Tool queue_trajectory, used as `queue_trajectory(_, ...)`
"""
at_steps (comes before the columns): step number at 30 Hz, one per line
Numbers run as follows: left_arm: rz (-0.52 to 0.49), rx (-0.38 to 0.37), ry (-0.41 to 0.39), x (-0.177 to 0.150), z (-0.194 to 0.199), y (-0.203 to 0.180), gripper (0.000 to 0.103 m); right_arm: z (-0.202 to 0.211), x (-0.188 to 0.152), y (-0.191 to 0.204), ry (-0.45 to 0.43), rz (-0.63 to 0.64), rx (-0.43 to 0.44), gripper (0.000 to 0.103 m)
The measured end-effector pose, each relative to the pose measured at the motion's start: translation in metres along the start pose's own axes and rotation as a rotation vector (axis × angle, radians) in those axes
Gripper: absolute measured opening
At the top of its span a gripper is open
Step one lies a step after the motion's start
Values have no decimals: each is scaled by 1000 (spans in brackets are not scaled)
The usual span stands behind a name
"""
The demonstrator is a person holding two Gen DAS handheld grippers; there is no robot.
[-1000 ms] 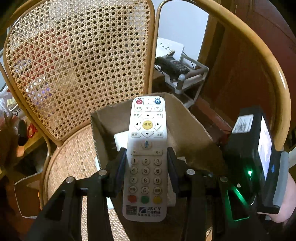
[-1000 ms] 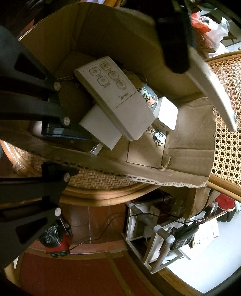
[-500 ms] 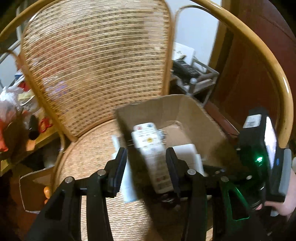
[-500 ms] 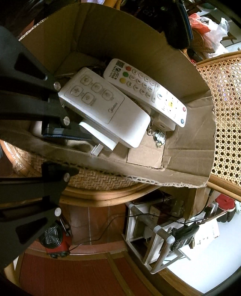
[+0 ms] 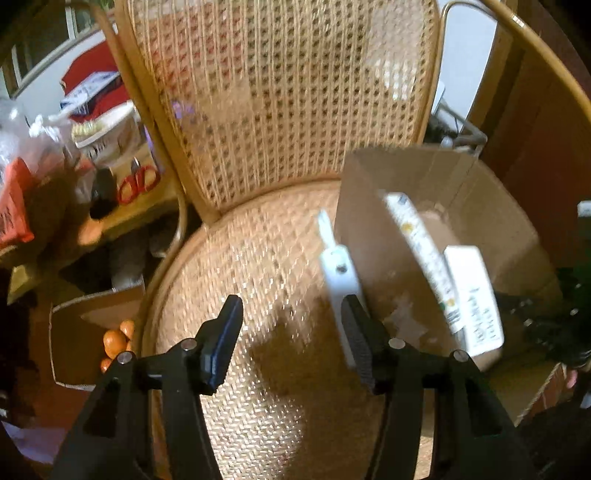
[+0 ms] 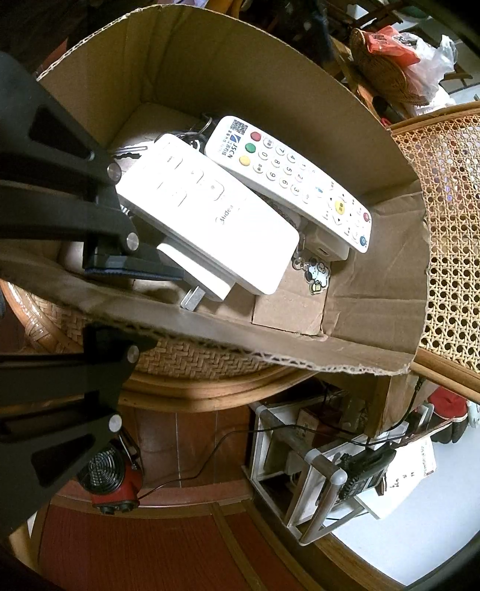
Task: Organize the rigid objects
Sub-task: 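Reach to the seat and grasp the white charger with cable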
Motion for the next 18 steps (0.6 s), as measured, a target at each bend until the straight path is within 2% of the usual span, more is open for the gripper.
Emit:
queue_trajectory(6,-45,-30,49,-11,-30,-18,54,0,0,0,0,0,-2,20)
queue_trajectory(11,-31,-50,56,-13,-42,-20,54,2,-1,1,0,6,-21,20)
queue_trajectory(18,-42,-83,42,-9,-47,-27,52,10,0,4,4,26,-130,20)
Point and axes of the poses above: each gripper's, at about its wrist camera, not at the fingertips, and z roughly against the way its jaws point, y to its left, x to its top, the point moved 2 cm from there along -z, roughly the way its jaws point, and after that the axes turned 8 degrees about x, right-handed, at the moved point
